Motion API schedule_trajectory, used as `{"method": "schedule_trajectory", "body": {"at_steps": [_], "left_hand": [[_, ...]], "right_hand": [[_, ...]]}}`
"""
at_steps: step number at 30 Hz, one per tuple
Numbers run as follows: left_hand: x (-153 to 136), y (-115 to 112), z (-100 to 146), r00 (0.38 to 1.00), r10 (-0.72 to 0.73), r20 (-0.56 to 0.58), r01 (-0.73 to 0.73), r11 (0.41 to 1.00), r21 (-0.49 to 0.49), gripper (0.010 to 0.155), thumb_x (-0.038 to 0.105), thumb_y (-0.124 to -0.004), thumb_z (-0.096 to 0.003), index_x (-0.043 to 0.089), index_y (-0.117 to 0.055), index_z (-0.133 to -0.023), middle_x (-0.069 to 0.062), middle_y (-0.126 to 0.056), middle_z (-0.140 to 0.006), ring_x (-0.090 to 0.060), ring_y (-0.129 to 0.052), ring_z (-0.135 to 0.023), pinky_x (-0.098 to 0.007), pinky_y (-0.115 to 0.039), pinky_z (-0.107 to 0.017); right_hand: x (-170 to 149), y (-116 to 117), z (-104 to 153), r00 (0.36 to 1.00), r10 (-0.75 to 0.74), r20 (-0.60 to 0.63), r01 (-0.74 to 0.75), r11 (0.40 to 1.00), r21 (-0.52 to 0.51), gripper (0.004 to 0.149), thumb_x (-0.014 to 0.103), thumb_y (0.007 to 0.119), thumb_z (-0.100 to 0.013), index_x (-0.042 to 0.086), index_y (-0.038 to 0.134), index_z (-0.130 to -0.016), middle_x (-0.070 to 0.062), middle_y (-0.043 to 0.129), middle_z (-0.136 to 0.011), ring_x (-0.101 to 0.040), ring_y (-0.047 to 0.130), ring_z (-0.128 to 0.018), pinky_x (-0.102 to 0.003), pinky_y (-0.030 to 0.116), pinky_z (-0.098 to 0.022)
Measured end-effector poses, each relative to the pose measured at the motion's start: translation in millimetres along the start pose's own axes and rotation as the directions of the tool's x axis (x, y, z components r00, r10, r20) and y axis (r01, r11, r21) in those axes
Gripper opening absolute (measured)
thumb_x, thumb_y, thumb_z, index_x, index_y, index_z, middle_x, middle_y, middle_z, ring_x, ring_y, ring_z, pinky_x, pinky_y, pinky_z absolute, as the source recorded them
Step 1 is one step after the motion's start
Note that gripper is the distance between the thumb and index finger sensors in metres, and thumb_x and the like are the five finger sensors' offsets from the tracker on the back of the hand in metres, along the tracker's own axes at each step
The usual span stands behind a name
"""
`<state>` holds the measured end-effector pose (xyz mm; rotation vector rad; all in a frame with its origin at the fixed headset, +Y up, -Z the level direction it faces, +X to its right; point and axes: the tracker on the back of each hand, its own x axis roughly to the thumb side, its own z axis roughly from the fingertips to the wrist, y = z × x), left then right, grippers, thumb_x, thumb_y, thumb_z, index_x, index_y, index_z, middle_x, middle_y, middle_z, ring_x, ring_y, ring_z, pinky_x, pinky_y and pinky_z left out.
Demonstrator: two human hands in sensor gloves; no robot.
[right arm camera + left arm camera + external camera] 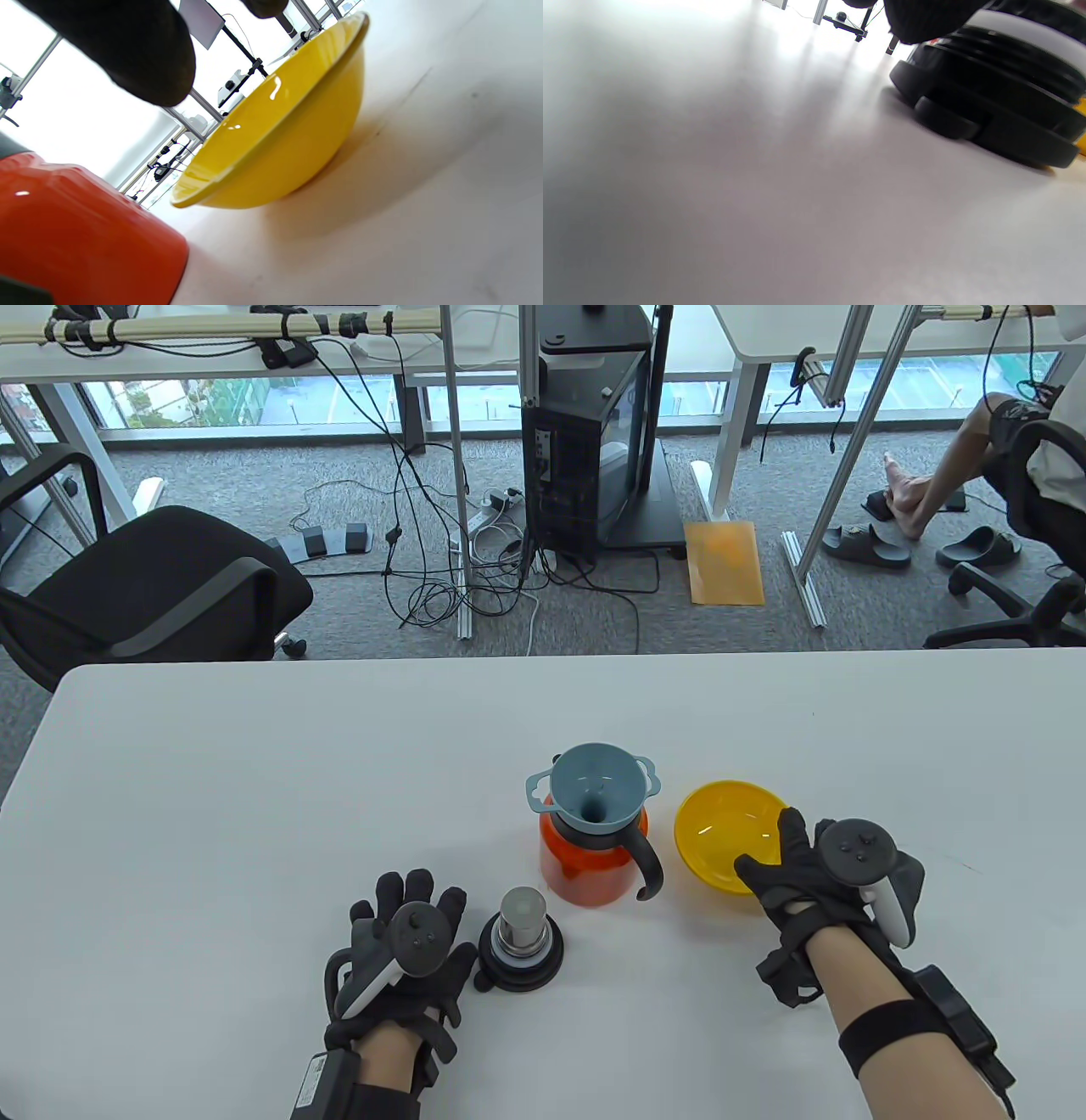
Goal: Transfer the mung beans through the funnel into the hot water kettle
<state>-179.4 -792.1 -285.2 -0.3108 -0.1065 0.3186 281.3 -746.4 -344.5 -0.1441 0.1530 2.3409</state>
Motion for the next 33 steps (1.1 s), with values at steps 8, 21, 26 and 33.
{"method": "schedule_trajectory", "body": {"at_steps": [8,21,26,33], "left_hand": [[0,0,0,1.0,0.003,0.003,-0.003,1.0,0.002,0.072,0.051,-0.069,-0.0483,0.033,-0.035,-0.109,-0.004,-0.005,-0.115,-0.039,0.004,-0.102,-0.068,-0.007,-0.07],[-1,0,0,1.0,0.012,0.005,-0.012,1.0,0.005,0.072,0.052,-0.069,-0.0483,0.033,-0.035,-0.109,-0.004,-0.005,-0.115,-0.039,0.004,-0.102,-0.068,-0.007,-0.07],[-1,0,0,1.0,0.014,0.006,-0.014,1.0,0.003,0.072,0.051,-0.069,-0.0484,0.033,-0.035,-0.109,-0.004,-0.005,-0.115,-0.039,0.004,-0.102,-0.068,-0.007,-0.07],[-3,1,1,1.0,0.021,0.006,-0.021,1.0,0.008,0.072,0.052,-0.069,-0.0484,0.033,-0.035,-0.109,-0.004,-0.005,-0.115,-0.039,0.004,-0.102,-0.068,-0.007,-0.07]], "right_hand": [[61,-15,4,0.979,0.016,0.203,-0.016,1.0,-0.002,0.091,0.039,0.088,-0.048,0.006,0.031,-0.111,-0.038,0.001,-0.098,-0.069,0.006,-0.084,-0.075,0.031,-0.055],[131,-2,9,0.919,0.015,0.393,-0.031,0.999,0.034,0.081,0.028,0.089,-0.046,0.012,0.042,-0.111,-0.036,0.003,-0.1,-0.068,0.005,-0.084,-0.076,0.029,-0.055],[141,17,10,0.906,0.029,0.423,-0.066,0.995,0.074,0.075,0.022,0.087,-0.046,0.013,0.048,-0.11,-0.036,0.004,-0.1,-0.068,0.004,-0.084,-0.077,0.028,-0.055],[152,32,12,0.874,0.066,0.482,-0.093,0.995,0.032,0.062,0.016,0.088,-0.045,0.019,0.066,-0.102,-0.034,0.005,-0.101,-0.067,0.006,-0.084,-0.076,0.029,-0.055]]}}
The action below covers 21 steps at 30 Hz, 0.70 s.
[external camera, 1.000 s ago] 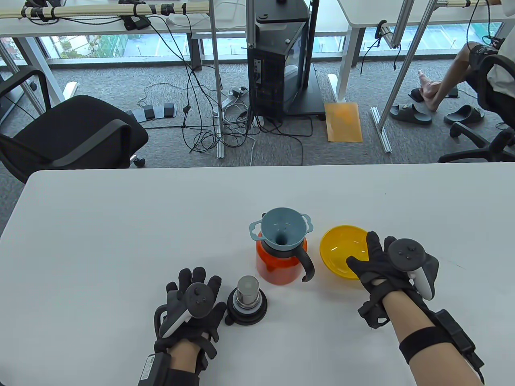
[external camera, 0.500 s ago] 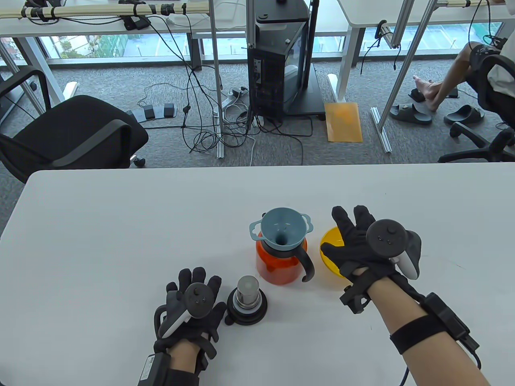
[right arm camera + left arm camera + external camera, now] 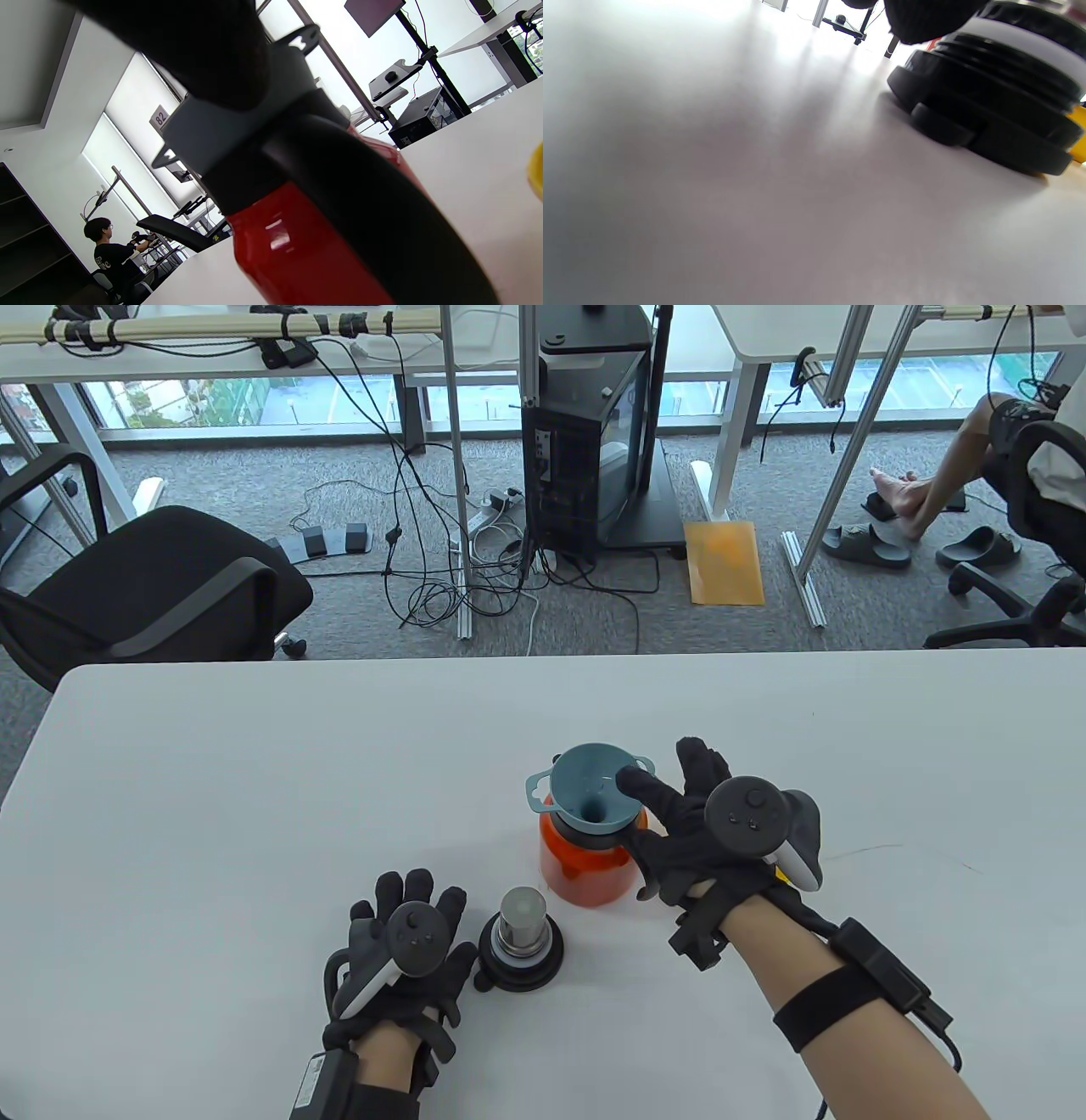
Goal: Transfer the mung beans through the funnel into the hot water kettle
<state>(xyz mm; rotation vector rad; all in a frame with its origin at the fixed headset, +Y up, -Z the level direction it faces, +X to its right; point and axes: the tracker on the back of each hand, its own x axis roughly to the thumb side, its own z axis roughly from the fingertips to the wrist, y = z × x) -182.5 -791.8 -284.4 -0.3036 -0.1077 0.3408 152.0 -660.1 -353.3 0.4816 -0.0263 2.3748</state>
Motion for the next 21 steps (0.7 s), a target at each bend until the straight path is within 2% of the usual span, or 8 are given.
{"method": "schedule_trajectory", "body": {"at_steps": [4,8,10,21], "left_hand": [[-0.6,0.1,0.3,1.0,0.001,-0.002,-0.001,1.0,-0.002,0.072,0.051,-0.069,-0.0484,0.033,-0.036,-0.109,-0.004,-0.005,-0.115,-0.039,0.004,-0.102,-0.068,-0.007,-0.07],[-0.5,0.0,0.3,1.0,0.003,-0.002,-0.003,1.0,-0.001,0.072,0.051,-0.069,-0.0484,0.033,-0.035,-0.109,-0.004,-0.005,-0.115,-0.039,0.004,-0.102,-0.068,-0.007,-0.07],[-0.7,0.1,0.4,1.0,0.004,-0.002,-0.004,1.0,0.0,0.072,0.052,-0.069,-0.0483,0.033,-0.035,-0.109,-0.004,-0.005,-0.115,-0.039,0.004,-0.102,-0.068,-0.007,-0.07],[-1.1,0.2,0.1,1.0,0.01,0.0,-0.01,1.0,-0.001,0.072,0.052,-0.069,-0.0482,0.033,-0.035,-0.109,-0.004,-0.005,-0.115,-0.039,0.004,-0.102,-0.068,-0.007,-0.07]], "right_hand": [[3.3,3.8,-3.6,1.0,-0.006,-0.002,0.006,1.0,-0.016,0.051,0.015,0.088,-0.045,0.019,0.076,-0.095,-0.034,0.011,-0.102,-0.067,0.008,-0.085,-0.076,0.031,-0.055],[5.7,6.1,-5.6,1.0,0.003,-0.004,-0.003,1.0,-0.021,0.046,0.015,0.087,-0.045,0.017,0.079,-0.091,-0.035,0.014,-0.102,-0.067,0.01,-0.085,-0.076,0.032,-0.055],[7.0,4.5,-6.0,1.0,0.004,0.017,-0.003,0.998,-0.062,0.042,0.015,0.087,-0.044,0.017,0.081,-0.086,-0.034,0.019,-0.103,-0.067,0.015,-0.086,-0.075,0.034,-0.056],[1.7,3.0,-8.5,0.999,0.03,0.017,-0.029,0.999,-0.043,0.042,0.018,0.087,-0.045,0.011,0.079,-0.086,-0.035,0.021,-0.102,-0.066,0.016,-0.087,-0.075,0.034,-0.056]]}}
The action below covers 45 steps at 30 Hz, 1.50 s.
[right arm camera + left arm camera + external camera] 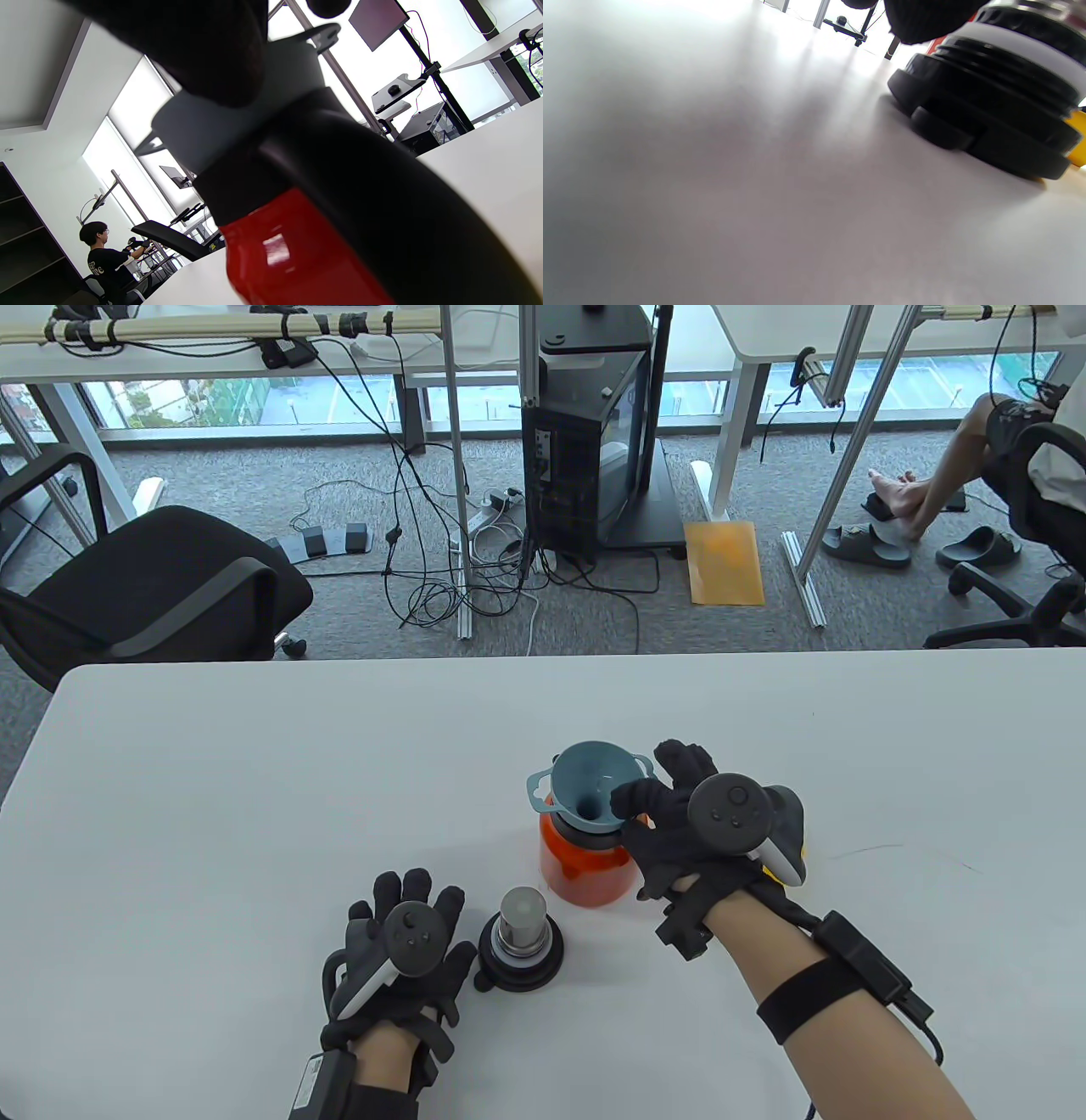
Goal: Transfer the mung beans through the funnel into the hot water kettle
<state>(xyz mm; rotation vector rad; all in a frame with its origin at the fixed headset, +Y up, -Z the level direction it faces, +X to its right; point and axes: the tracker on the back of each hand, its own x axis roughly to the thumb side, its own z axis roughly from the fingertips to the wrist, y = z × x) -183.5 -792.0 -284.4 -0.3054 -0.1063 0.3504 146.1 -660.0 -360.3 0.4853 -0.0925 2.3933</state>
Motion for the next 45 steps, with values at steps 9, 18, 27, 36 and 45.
{"method": "schedule_trajectory", "body": {"at_steps": [9,18,27,36,45], "left_hand": [[0,0,0,1.0,0.005,0.002,-0.005,1.0,-0.002,0.072,0.051,-0.069,-0.0484,0.033,-0.035,-0.109,-0.004,-0.005,-0.115,-0.039,0.004,-0.102,-0.068,-0.008,-0.07],[0,0,0,1.0,0.012,0.002,-0.012,1.0,-0.004,0.072,0.052,-0.069,-0.0482,0.033,-0.035,-0.109,-0.004,-0.005,-0.115,-0.039,0.004,-0.102,-0.068,-0.007,-0.07],[0,0,0,1.0,0.014,0.005,-0.013,1.0,-0.008,0.072,0.052,-0.069,-0.0484,0.033,-0.036,-0.109,-0.004,-0.005,-0.115,-0.039,0.004,-0.102,-0.068,-0.008,-0.07],[0,0,0,1.0,0.012,0.003,-0.012,1.0,-0.009,0.072,0.052,-0.069,-0.0482,0.033,-0.036,-0.109,-0.005,-0.005,-0.115,-0.039,0.004,-0.102,-0.068,-0.008,-0.07],[0,-1,0,1.0,0.012,0.001,-0.012,1.0,-0.012,0.072,0.052,-0.069,-0.0483,0.033,-0.035,-0.109,-0.005,-0.005,-0.115,-0.039,0.004,-0.102,-0.068,-0.008,-0.07]], "right_hand": [[-4,-32,4,0.989,-0.145,0.01,0.145,0.985,-0.091,0.044,0.02,0.082,-0.046,0.01,0.073,-0.088,-0.034,0.023,-0.102,-0.065,0.021,-0.088,-0.074,0.036,-0.057],[-36,-70,25,0.973,-0.228,-0.037,0.219,0.96,-0.173,0.045,0.02,0.08,-0.047,0.01,0.069,-0.089,-0.036,0.028,-0.102,-0.065,0.027,-0.089,-0.075,0.038,-0.057],[-94,-65,65,0.959,-0.218,-0.179,0.184,0.965,-0.189,0.045,0.02,0.08,-0.047,0.009,0.068,-0.089,-0.036,0.031,-0.102,-0.066,0.029,-0.088,-0.076,0.037,-0.056],[-139,-44,89,0.92,-0.206,-0.333,0.164,0.975,-0.152,0.045,0.02,0.08,-0.047,0.008,0.068,-0.088,-0.035,0.031,-0.102,-0.066,0.03,-0.088,-0.076,0.036,-0.055],[-151,-26,92,0.893,-0.204,-0.401,0.176,0.979,-0.107,0.045,0.021,0.081,-0.047,0.008,0.069,-0.088,-0.035,0.032,-0.101,-0.066,0.026,-0.087,-0.076,0.033,-0.055]]}}
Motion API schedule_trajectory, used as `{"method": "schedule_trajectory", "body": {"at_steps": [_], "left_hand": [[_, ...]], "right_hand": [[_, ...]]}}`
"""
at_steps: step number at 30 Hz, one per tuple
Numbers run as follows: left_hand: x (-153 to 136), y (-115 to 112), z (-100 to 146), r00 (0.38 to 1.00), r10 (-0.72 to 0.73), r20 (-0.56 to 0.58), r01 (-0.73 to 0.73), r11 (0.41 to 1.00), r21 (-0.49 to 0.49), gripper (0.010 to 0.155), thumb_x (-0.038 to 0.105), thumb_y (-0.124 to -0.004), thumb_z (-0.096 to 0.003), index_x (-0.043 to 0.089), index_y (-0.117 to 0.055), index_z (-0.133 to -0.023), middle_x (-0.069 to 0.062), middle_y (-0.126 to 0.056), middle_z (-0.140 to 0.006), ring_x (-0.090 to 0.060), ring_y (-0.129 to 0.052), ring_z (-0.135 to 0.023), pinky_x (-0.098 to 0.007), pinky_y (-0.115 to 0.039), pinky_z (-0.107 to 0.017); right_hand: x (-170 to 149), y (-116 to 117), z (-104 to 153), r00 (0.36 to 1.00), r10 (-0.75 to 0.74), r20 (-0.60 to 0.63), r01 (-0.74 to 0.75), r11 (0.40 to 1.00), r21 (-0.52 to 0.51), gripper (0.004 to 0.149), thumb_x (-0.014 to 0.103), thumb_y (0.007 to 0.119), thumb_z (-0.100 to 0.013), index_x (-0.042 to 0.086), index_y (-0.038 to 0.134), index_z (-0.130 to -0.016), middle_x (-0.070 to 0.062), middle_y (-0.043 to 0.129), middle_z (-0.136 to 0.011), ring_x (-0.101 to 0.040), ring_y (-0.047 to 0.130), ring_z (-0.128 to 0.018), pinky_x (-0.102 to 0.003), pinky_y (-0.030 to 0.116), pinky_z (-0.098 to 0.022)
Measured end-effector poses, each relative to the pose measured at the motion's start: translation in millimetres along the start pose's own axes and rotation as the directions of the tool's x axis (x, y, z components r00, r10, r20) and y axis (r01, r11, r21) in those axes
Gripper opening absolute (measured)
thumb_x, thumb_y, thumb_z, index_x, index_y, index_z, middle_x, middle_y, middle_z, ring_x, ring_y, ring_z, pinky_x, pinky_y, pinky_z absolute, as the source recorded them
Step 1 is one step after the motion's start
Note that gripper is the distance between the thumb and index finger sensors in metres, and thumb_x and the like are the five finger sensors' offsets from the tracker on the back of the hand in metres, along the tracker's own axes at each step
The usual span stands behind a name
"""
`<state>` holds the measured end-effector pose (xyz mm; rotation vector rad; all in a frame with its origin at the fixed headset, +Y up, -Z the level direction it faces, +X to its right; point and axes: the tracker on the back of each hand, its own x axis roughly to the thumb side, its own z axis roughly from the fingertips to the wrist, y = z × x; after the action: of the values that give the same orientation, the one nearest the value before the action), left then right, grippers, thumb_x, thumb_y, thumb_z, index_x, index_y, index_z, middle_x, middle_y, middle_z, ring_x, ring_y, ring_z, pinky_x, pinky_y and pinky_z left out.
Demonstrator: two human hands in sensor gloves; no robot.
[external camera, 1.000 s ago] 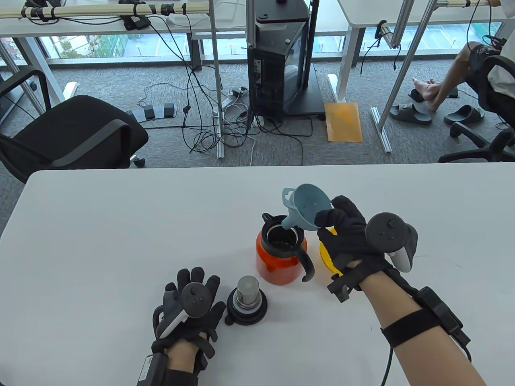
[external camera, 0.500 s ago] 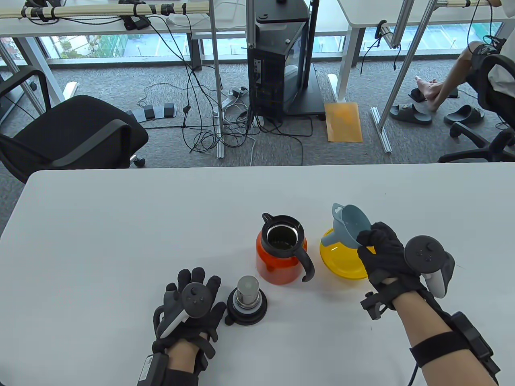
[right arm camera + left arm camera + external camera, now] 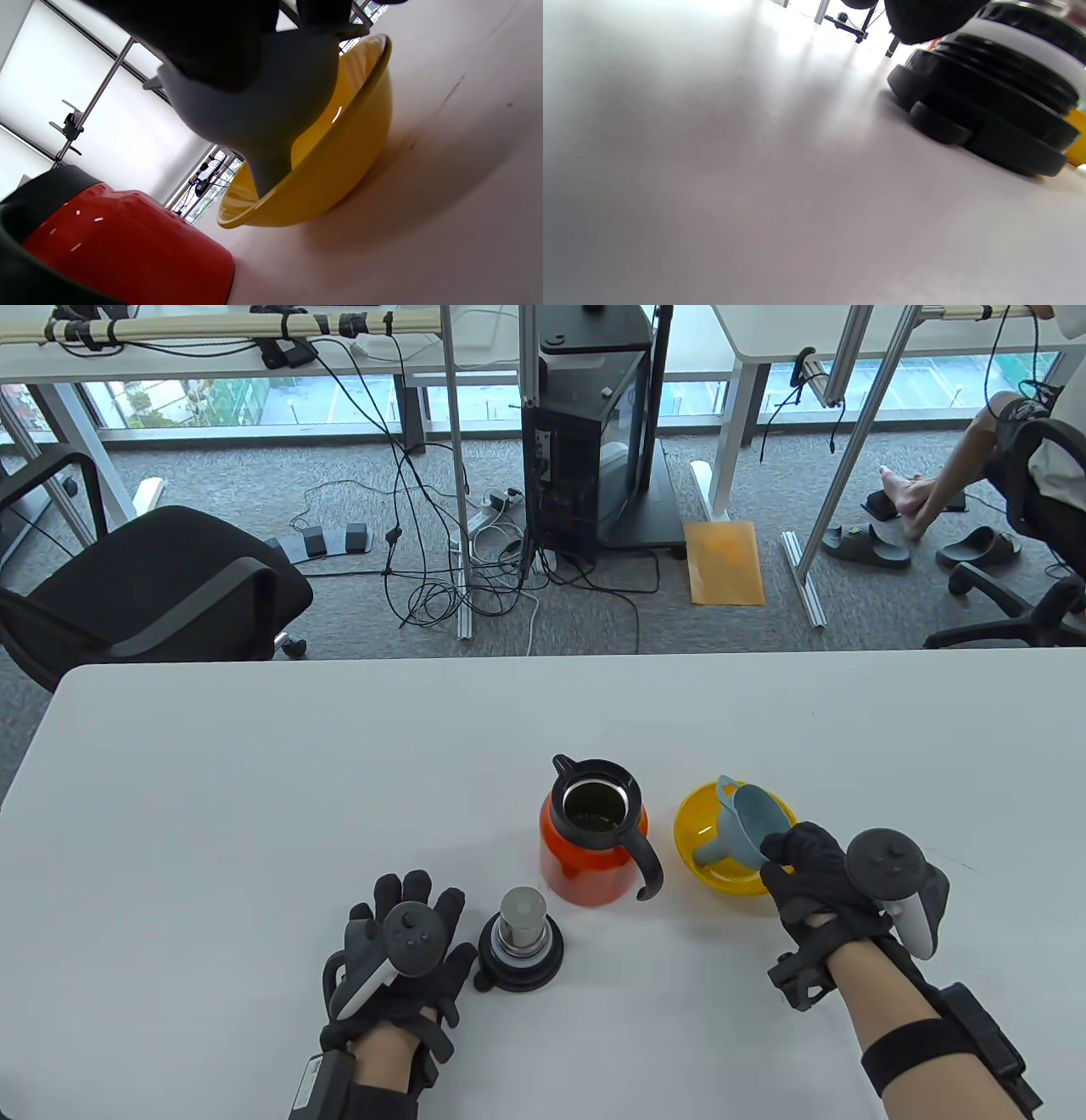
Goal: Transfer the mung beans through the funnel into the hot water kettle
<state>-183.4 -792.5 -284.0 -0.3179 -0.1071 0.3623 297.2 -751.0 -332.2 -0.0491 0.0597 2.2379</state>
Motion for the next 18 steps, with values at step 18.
{"method": "schedule_trajectory", "body": {"at_steps": [18], "left_hand": [[0,0,0,1.0,-0.001,-0.004,0.001,1.0,-0.005,0.072,0.051,-0.069,-0.0484,0.033,-0.036,-0.109,-0.005,-0.005,-0.115,-0.039,0.004,-0.102,-0.068,-0.008,-0.07]], "right_hand": [[16,-20,12,0.991,-0.025,0.133,0.024,1.0,0.011,0.07,0.033,0.08,-0.05,-0.003,0.055,-0.105,-0.038,0.024,-0.103,-0.068,0.015,-0.086,-0.077,0.028,-0.055]]}}
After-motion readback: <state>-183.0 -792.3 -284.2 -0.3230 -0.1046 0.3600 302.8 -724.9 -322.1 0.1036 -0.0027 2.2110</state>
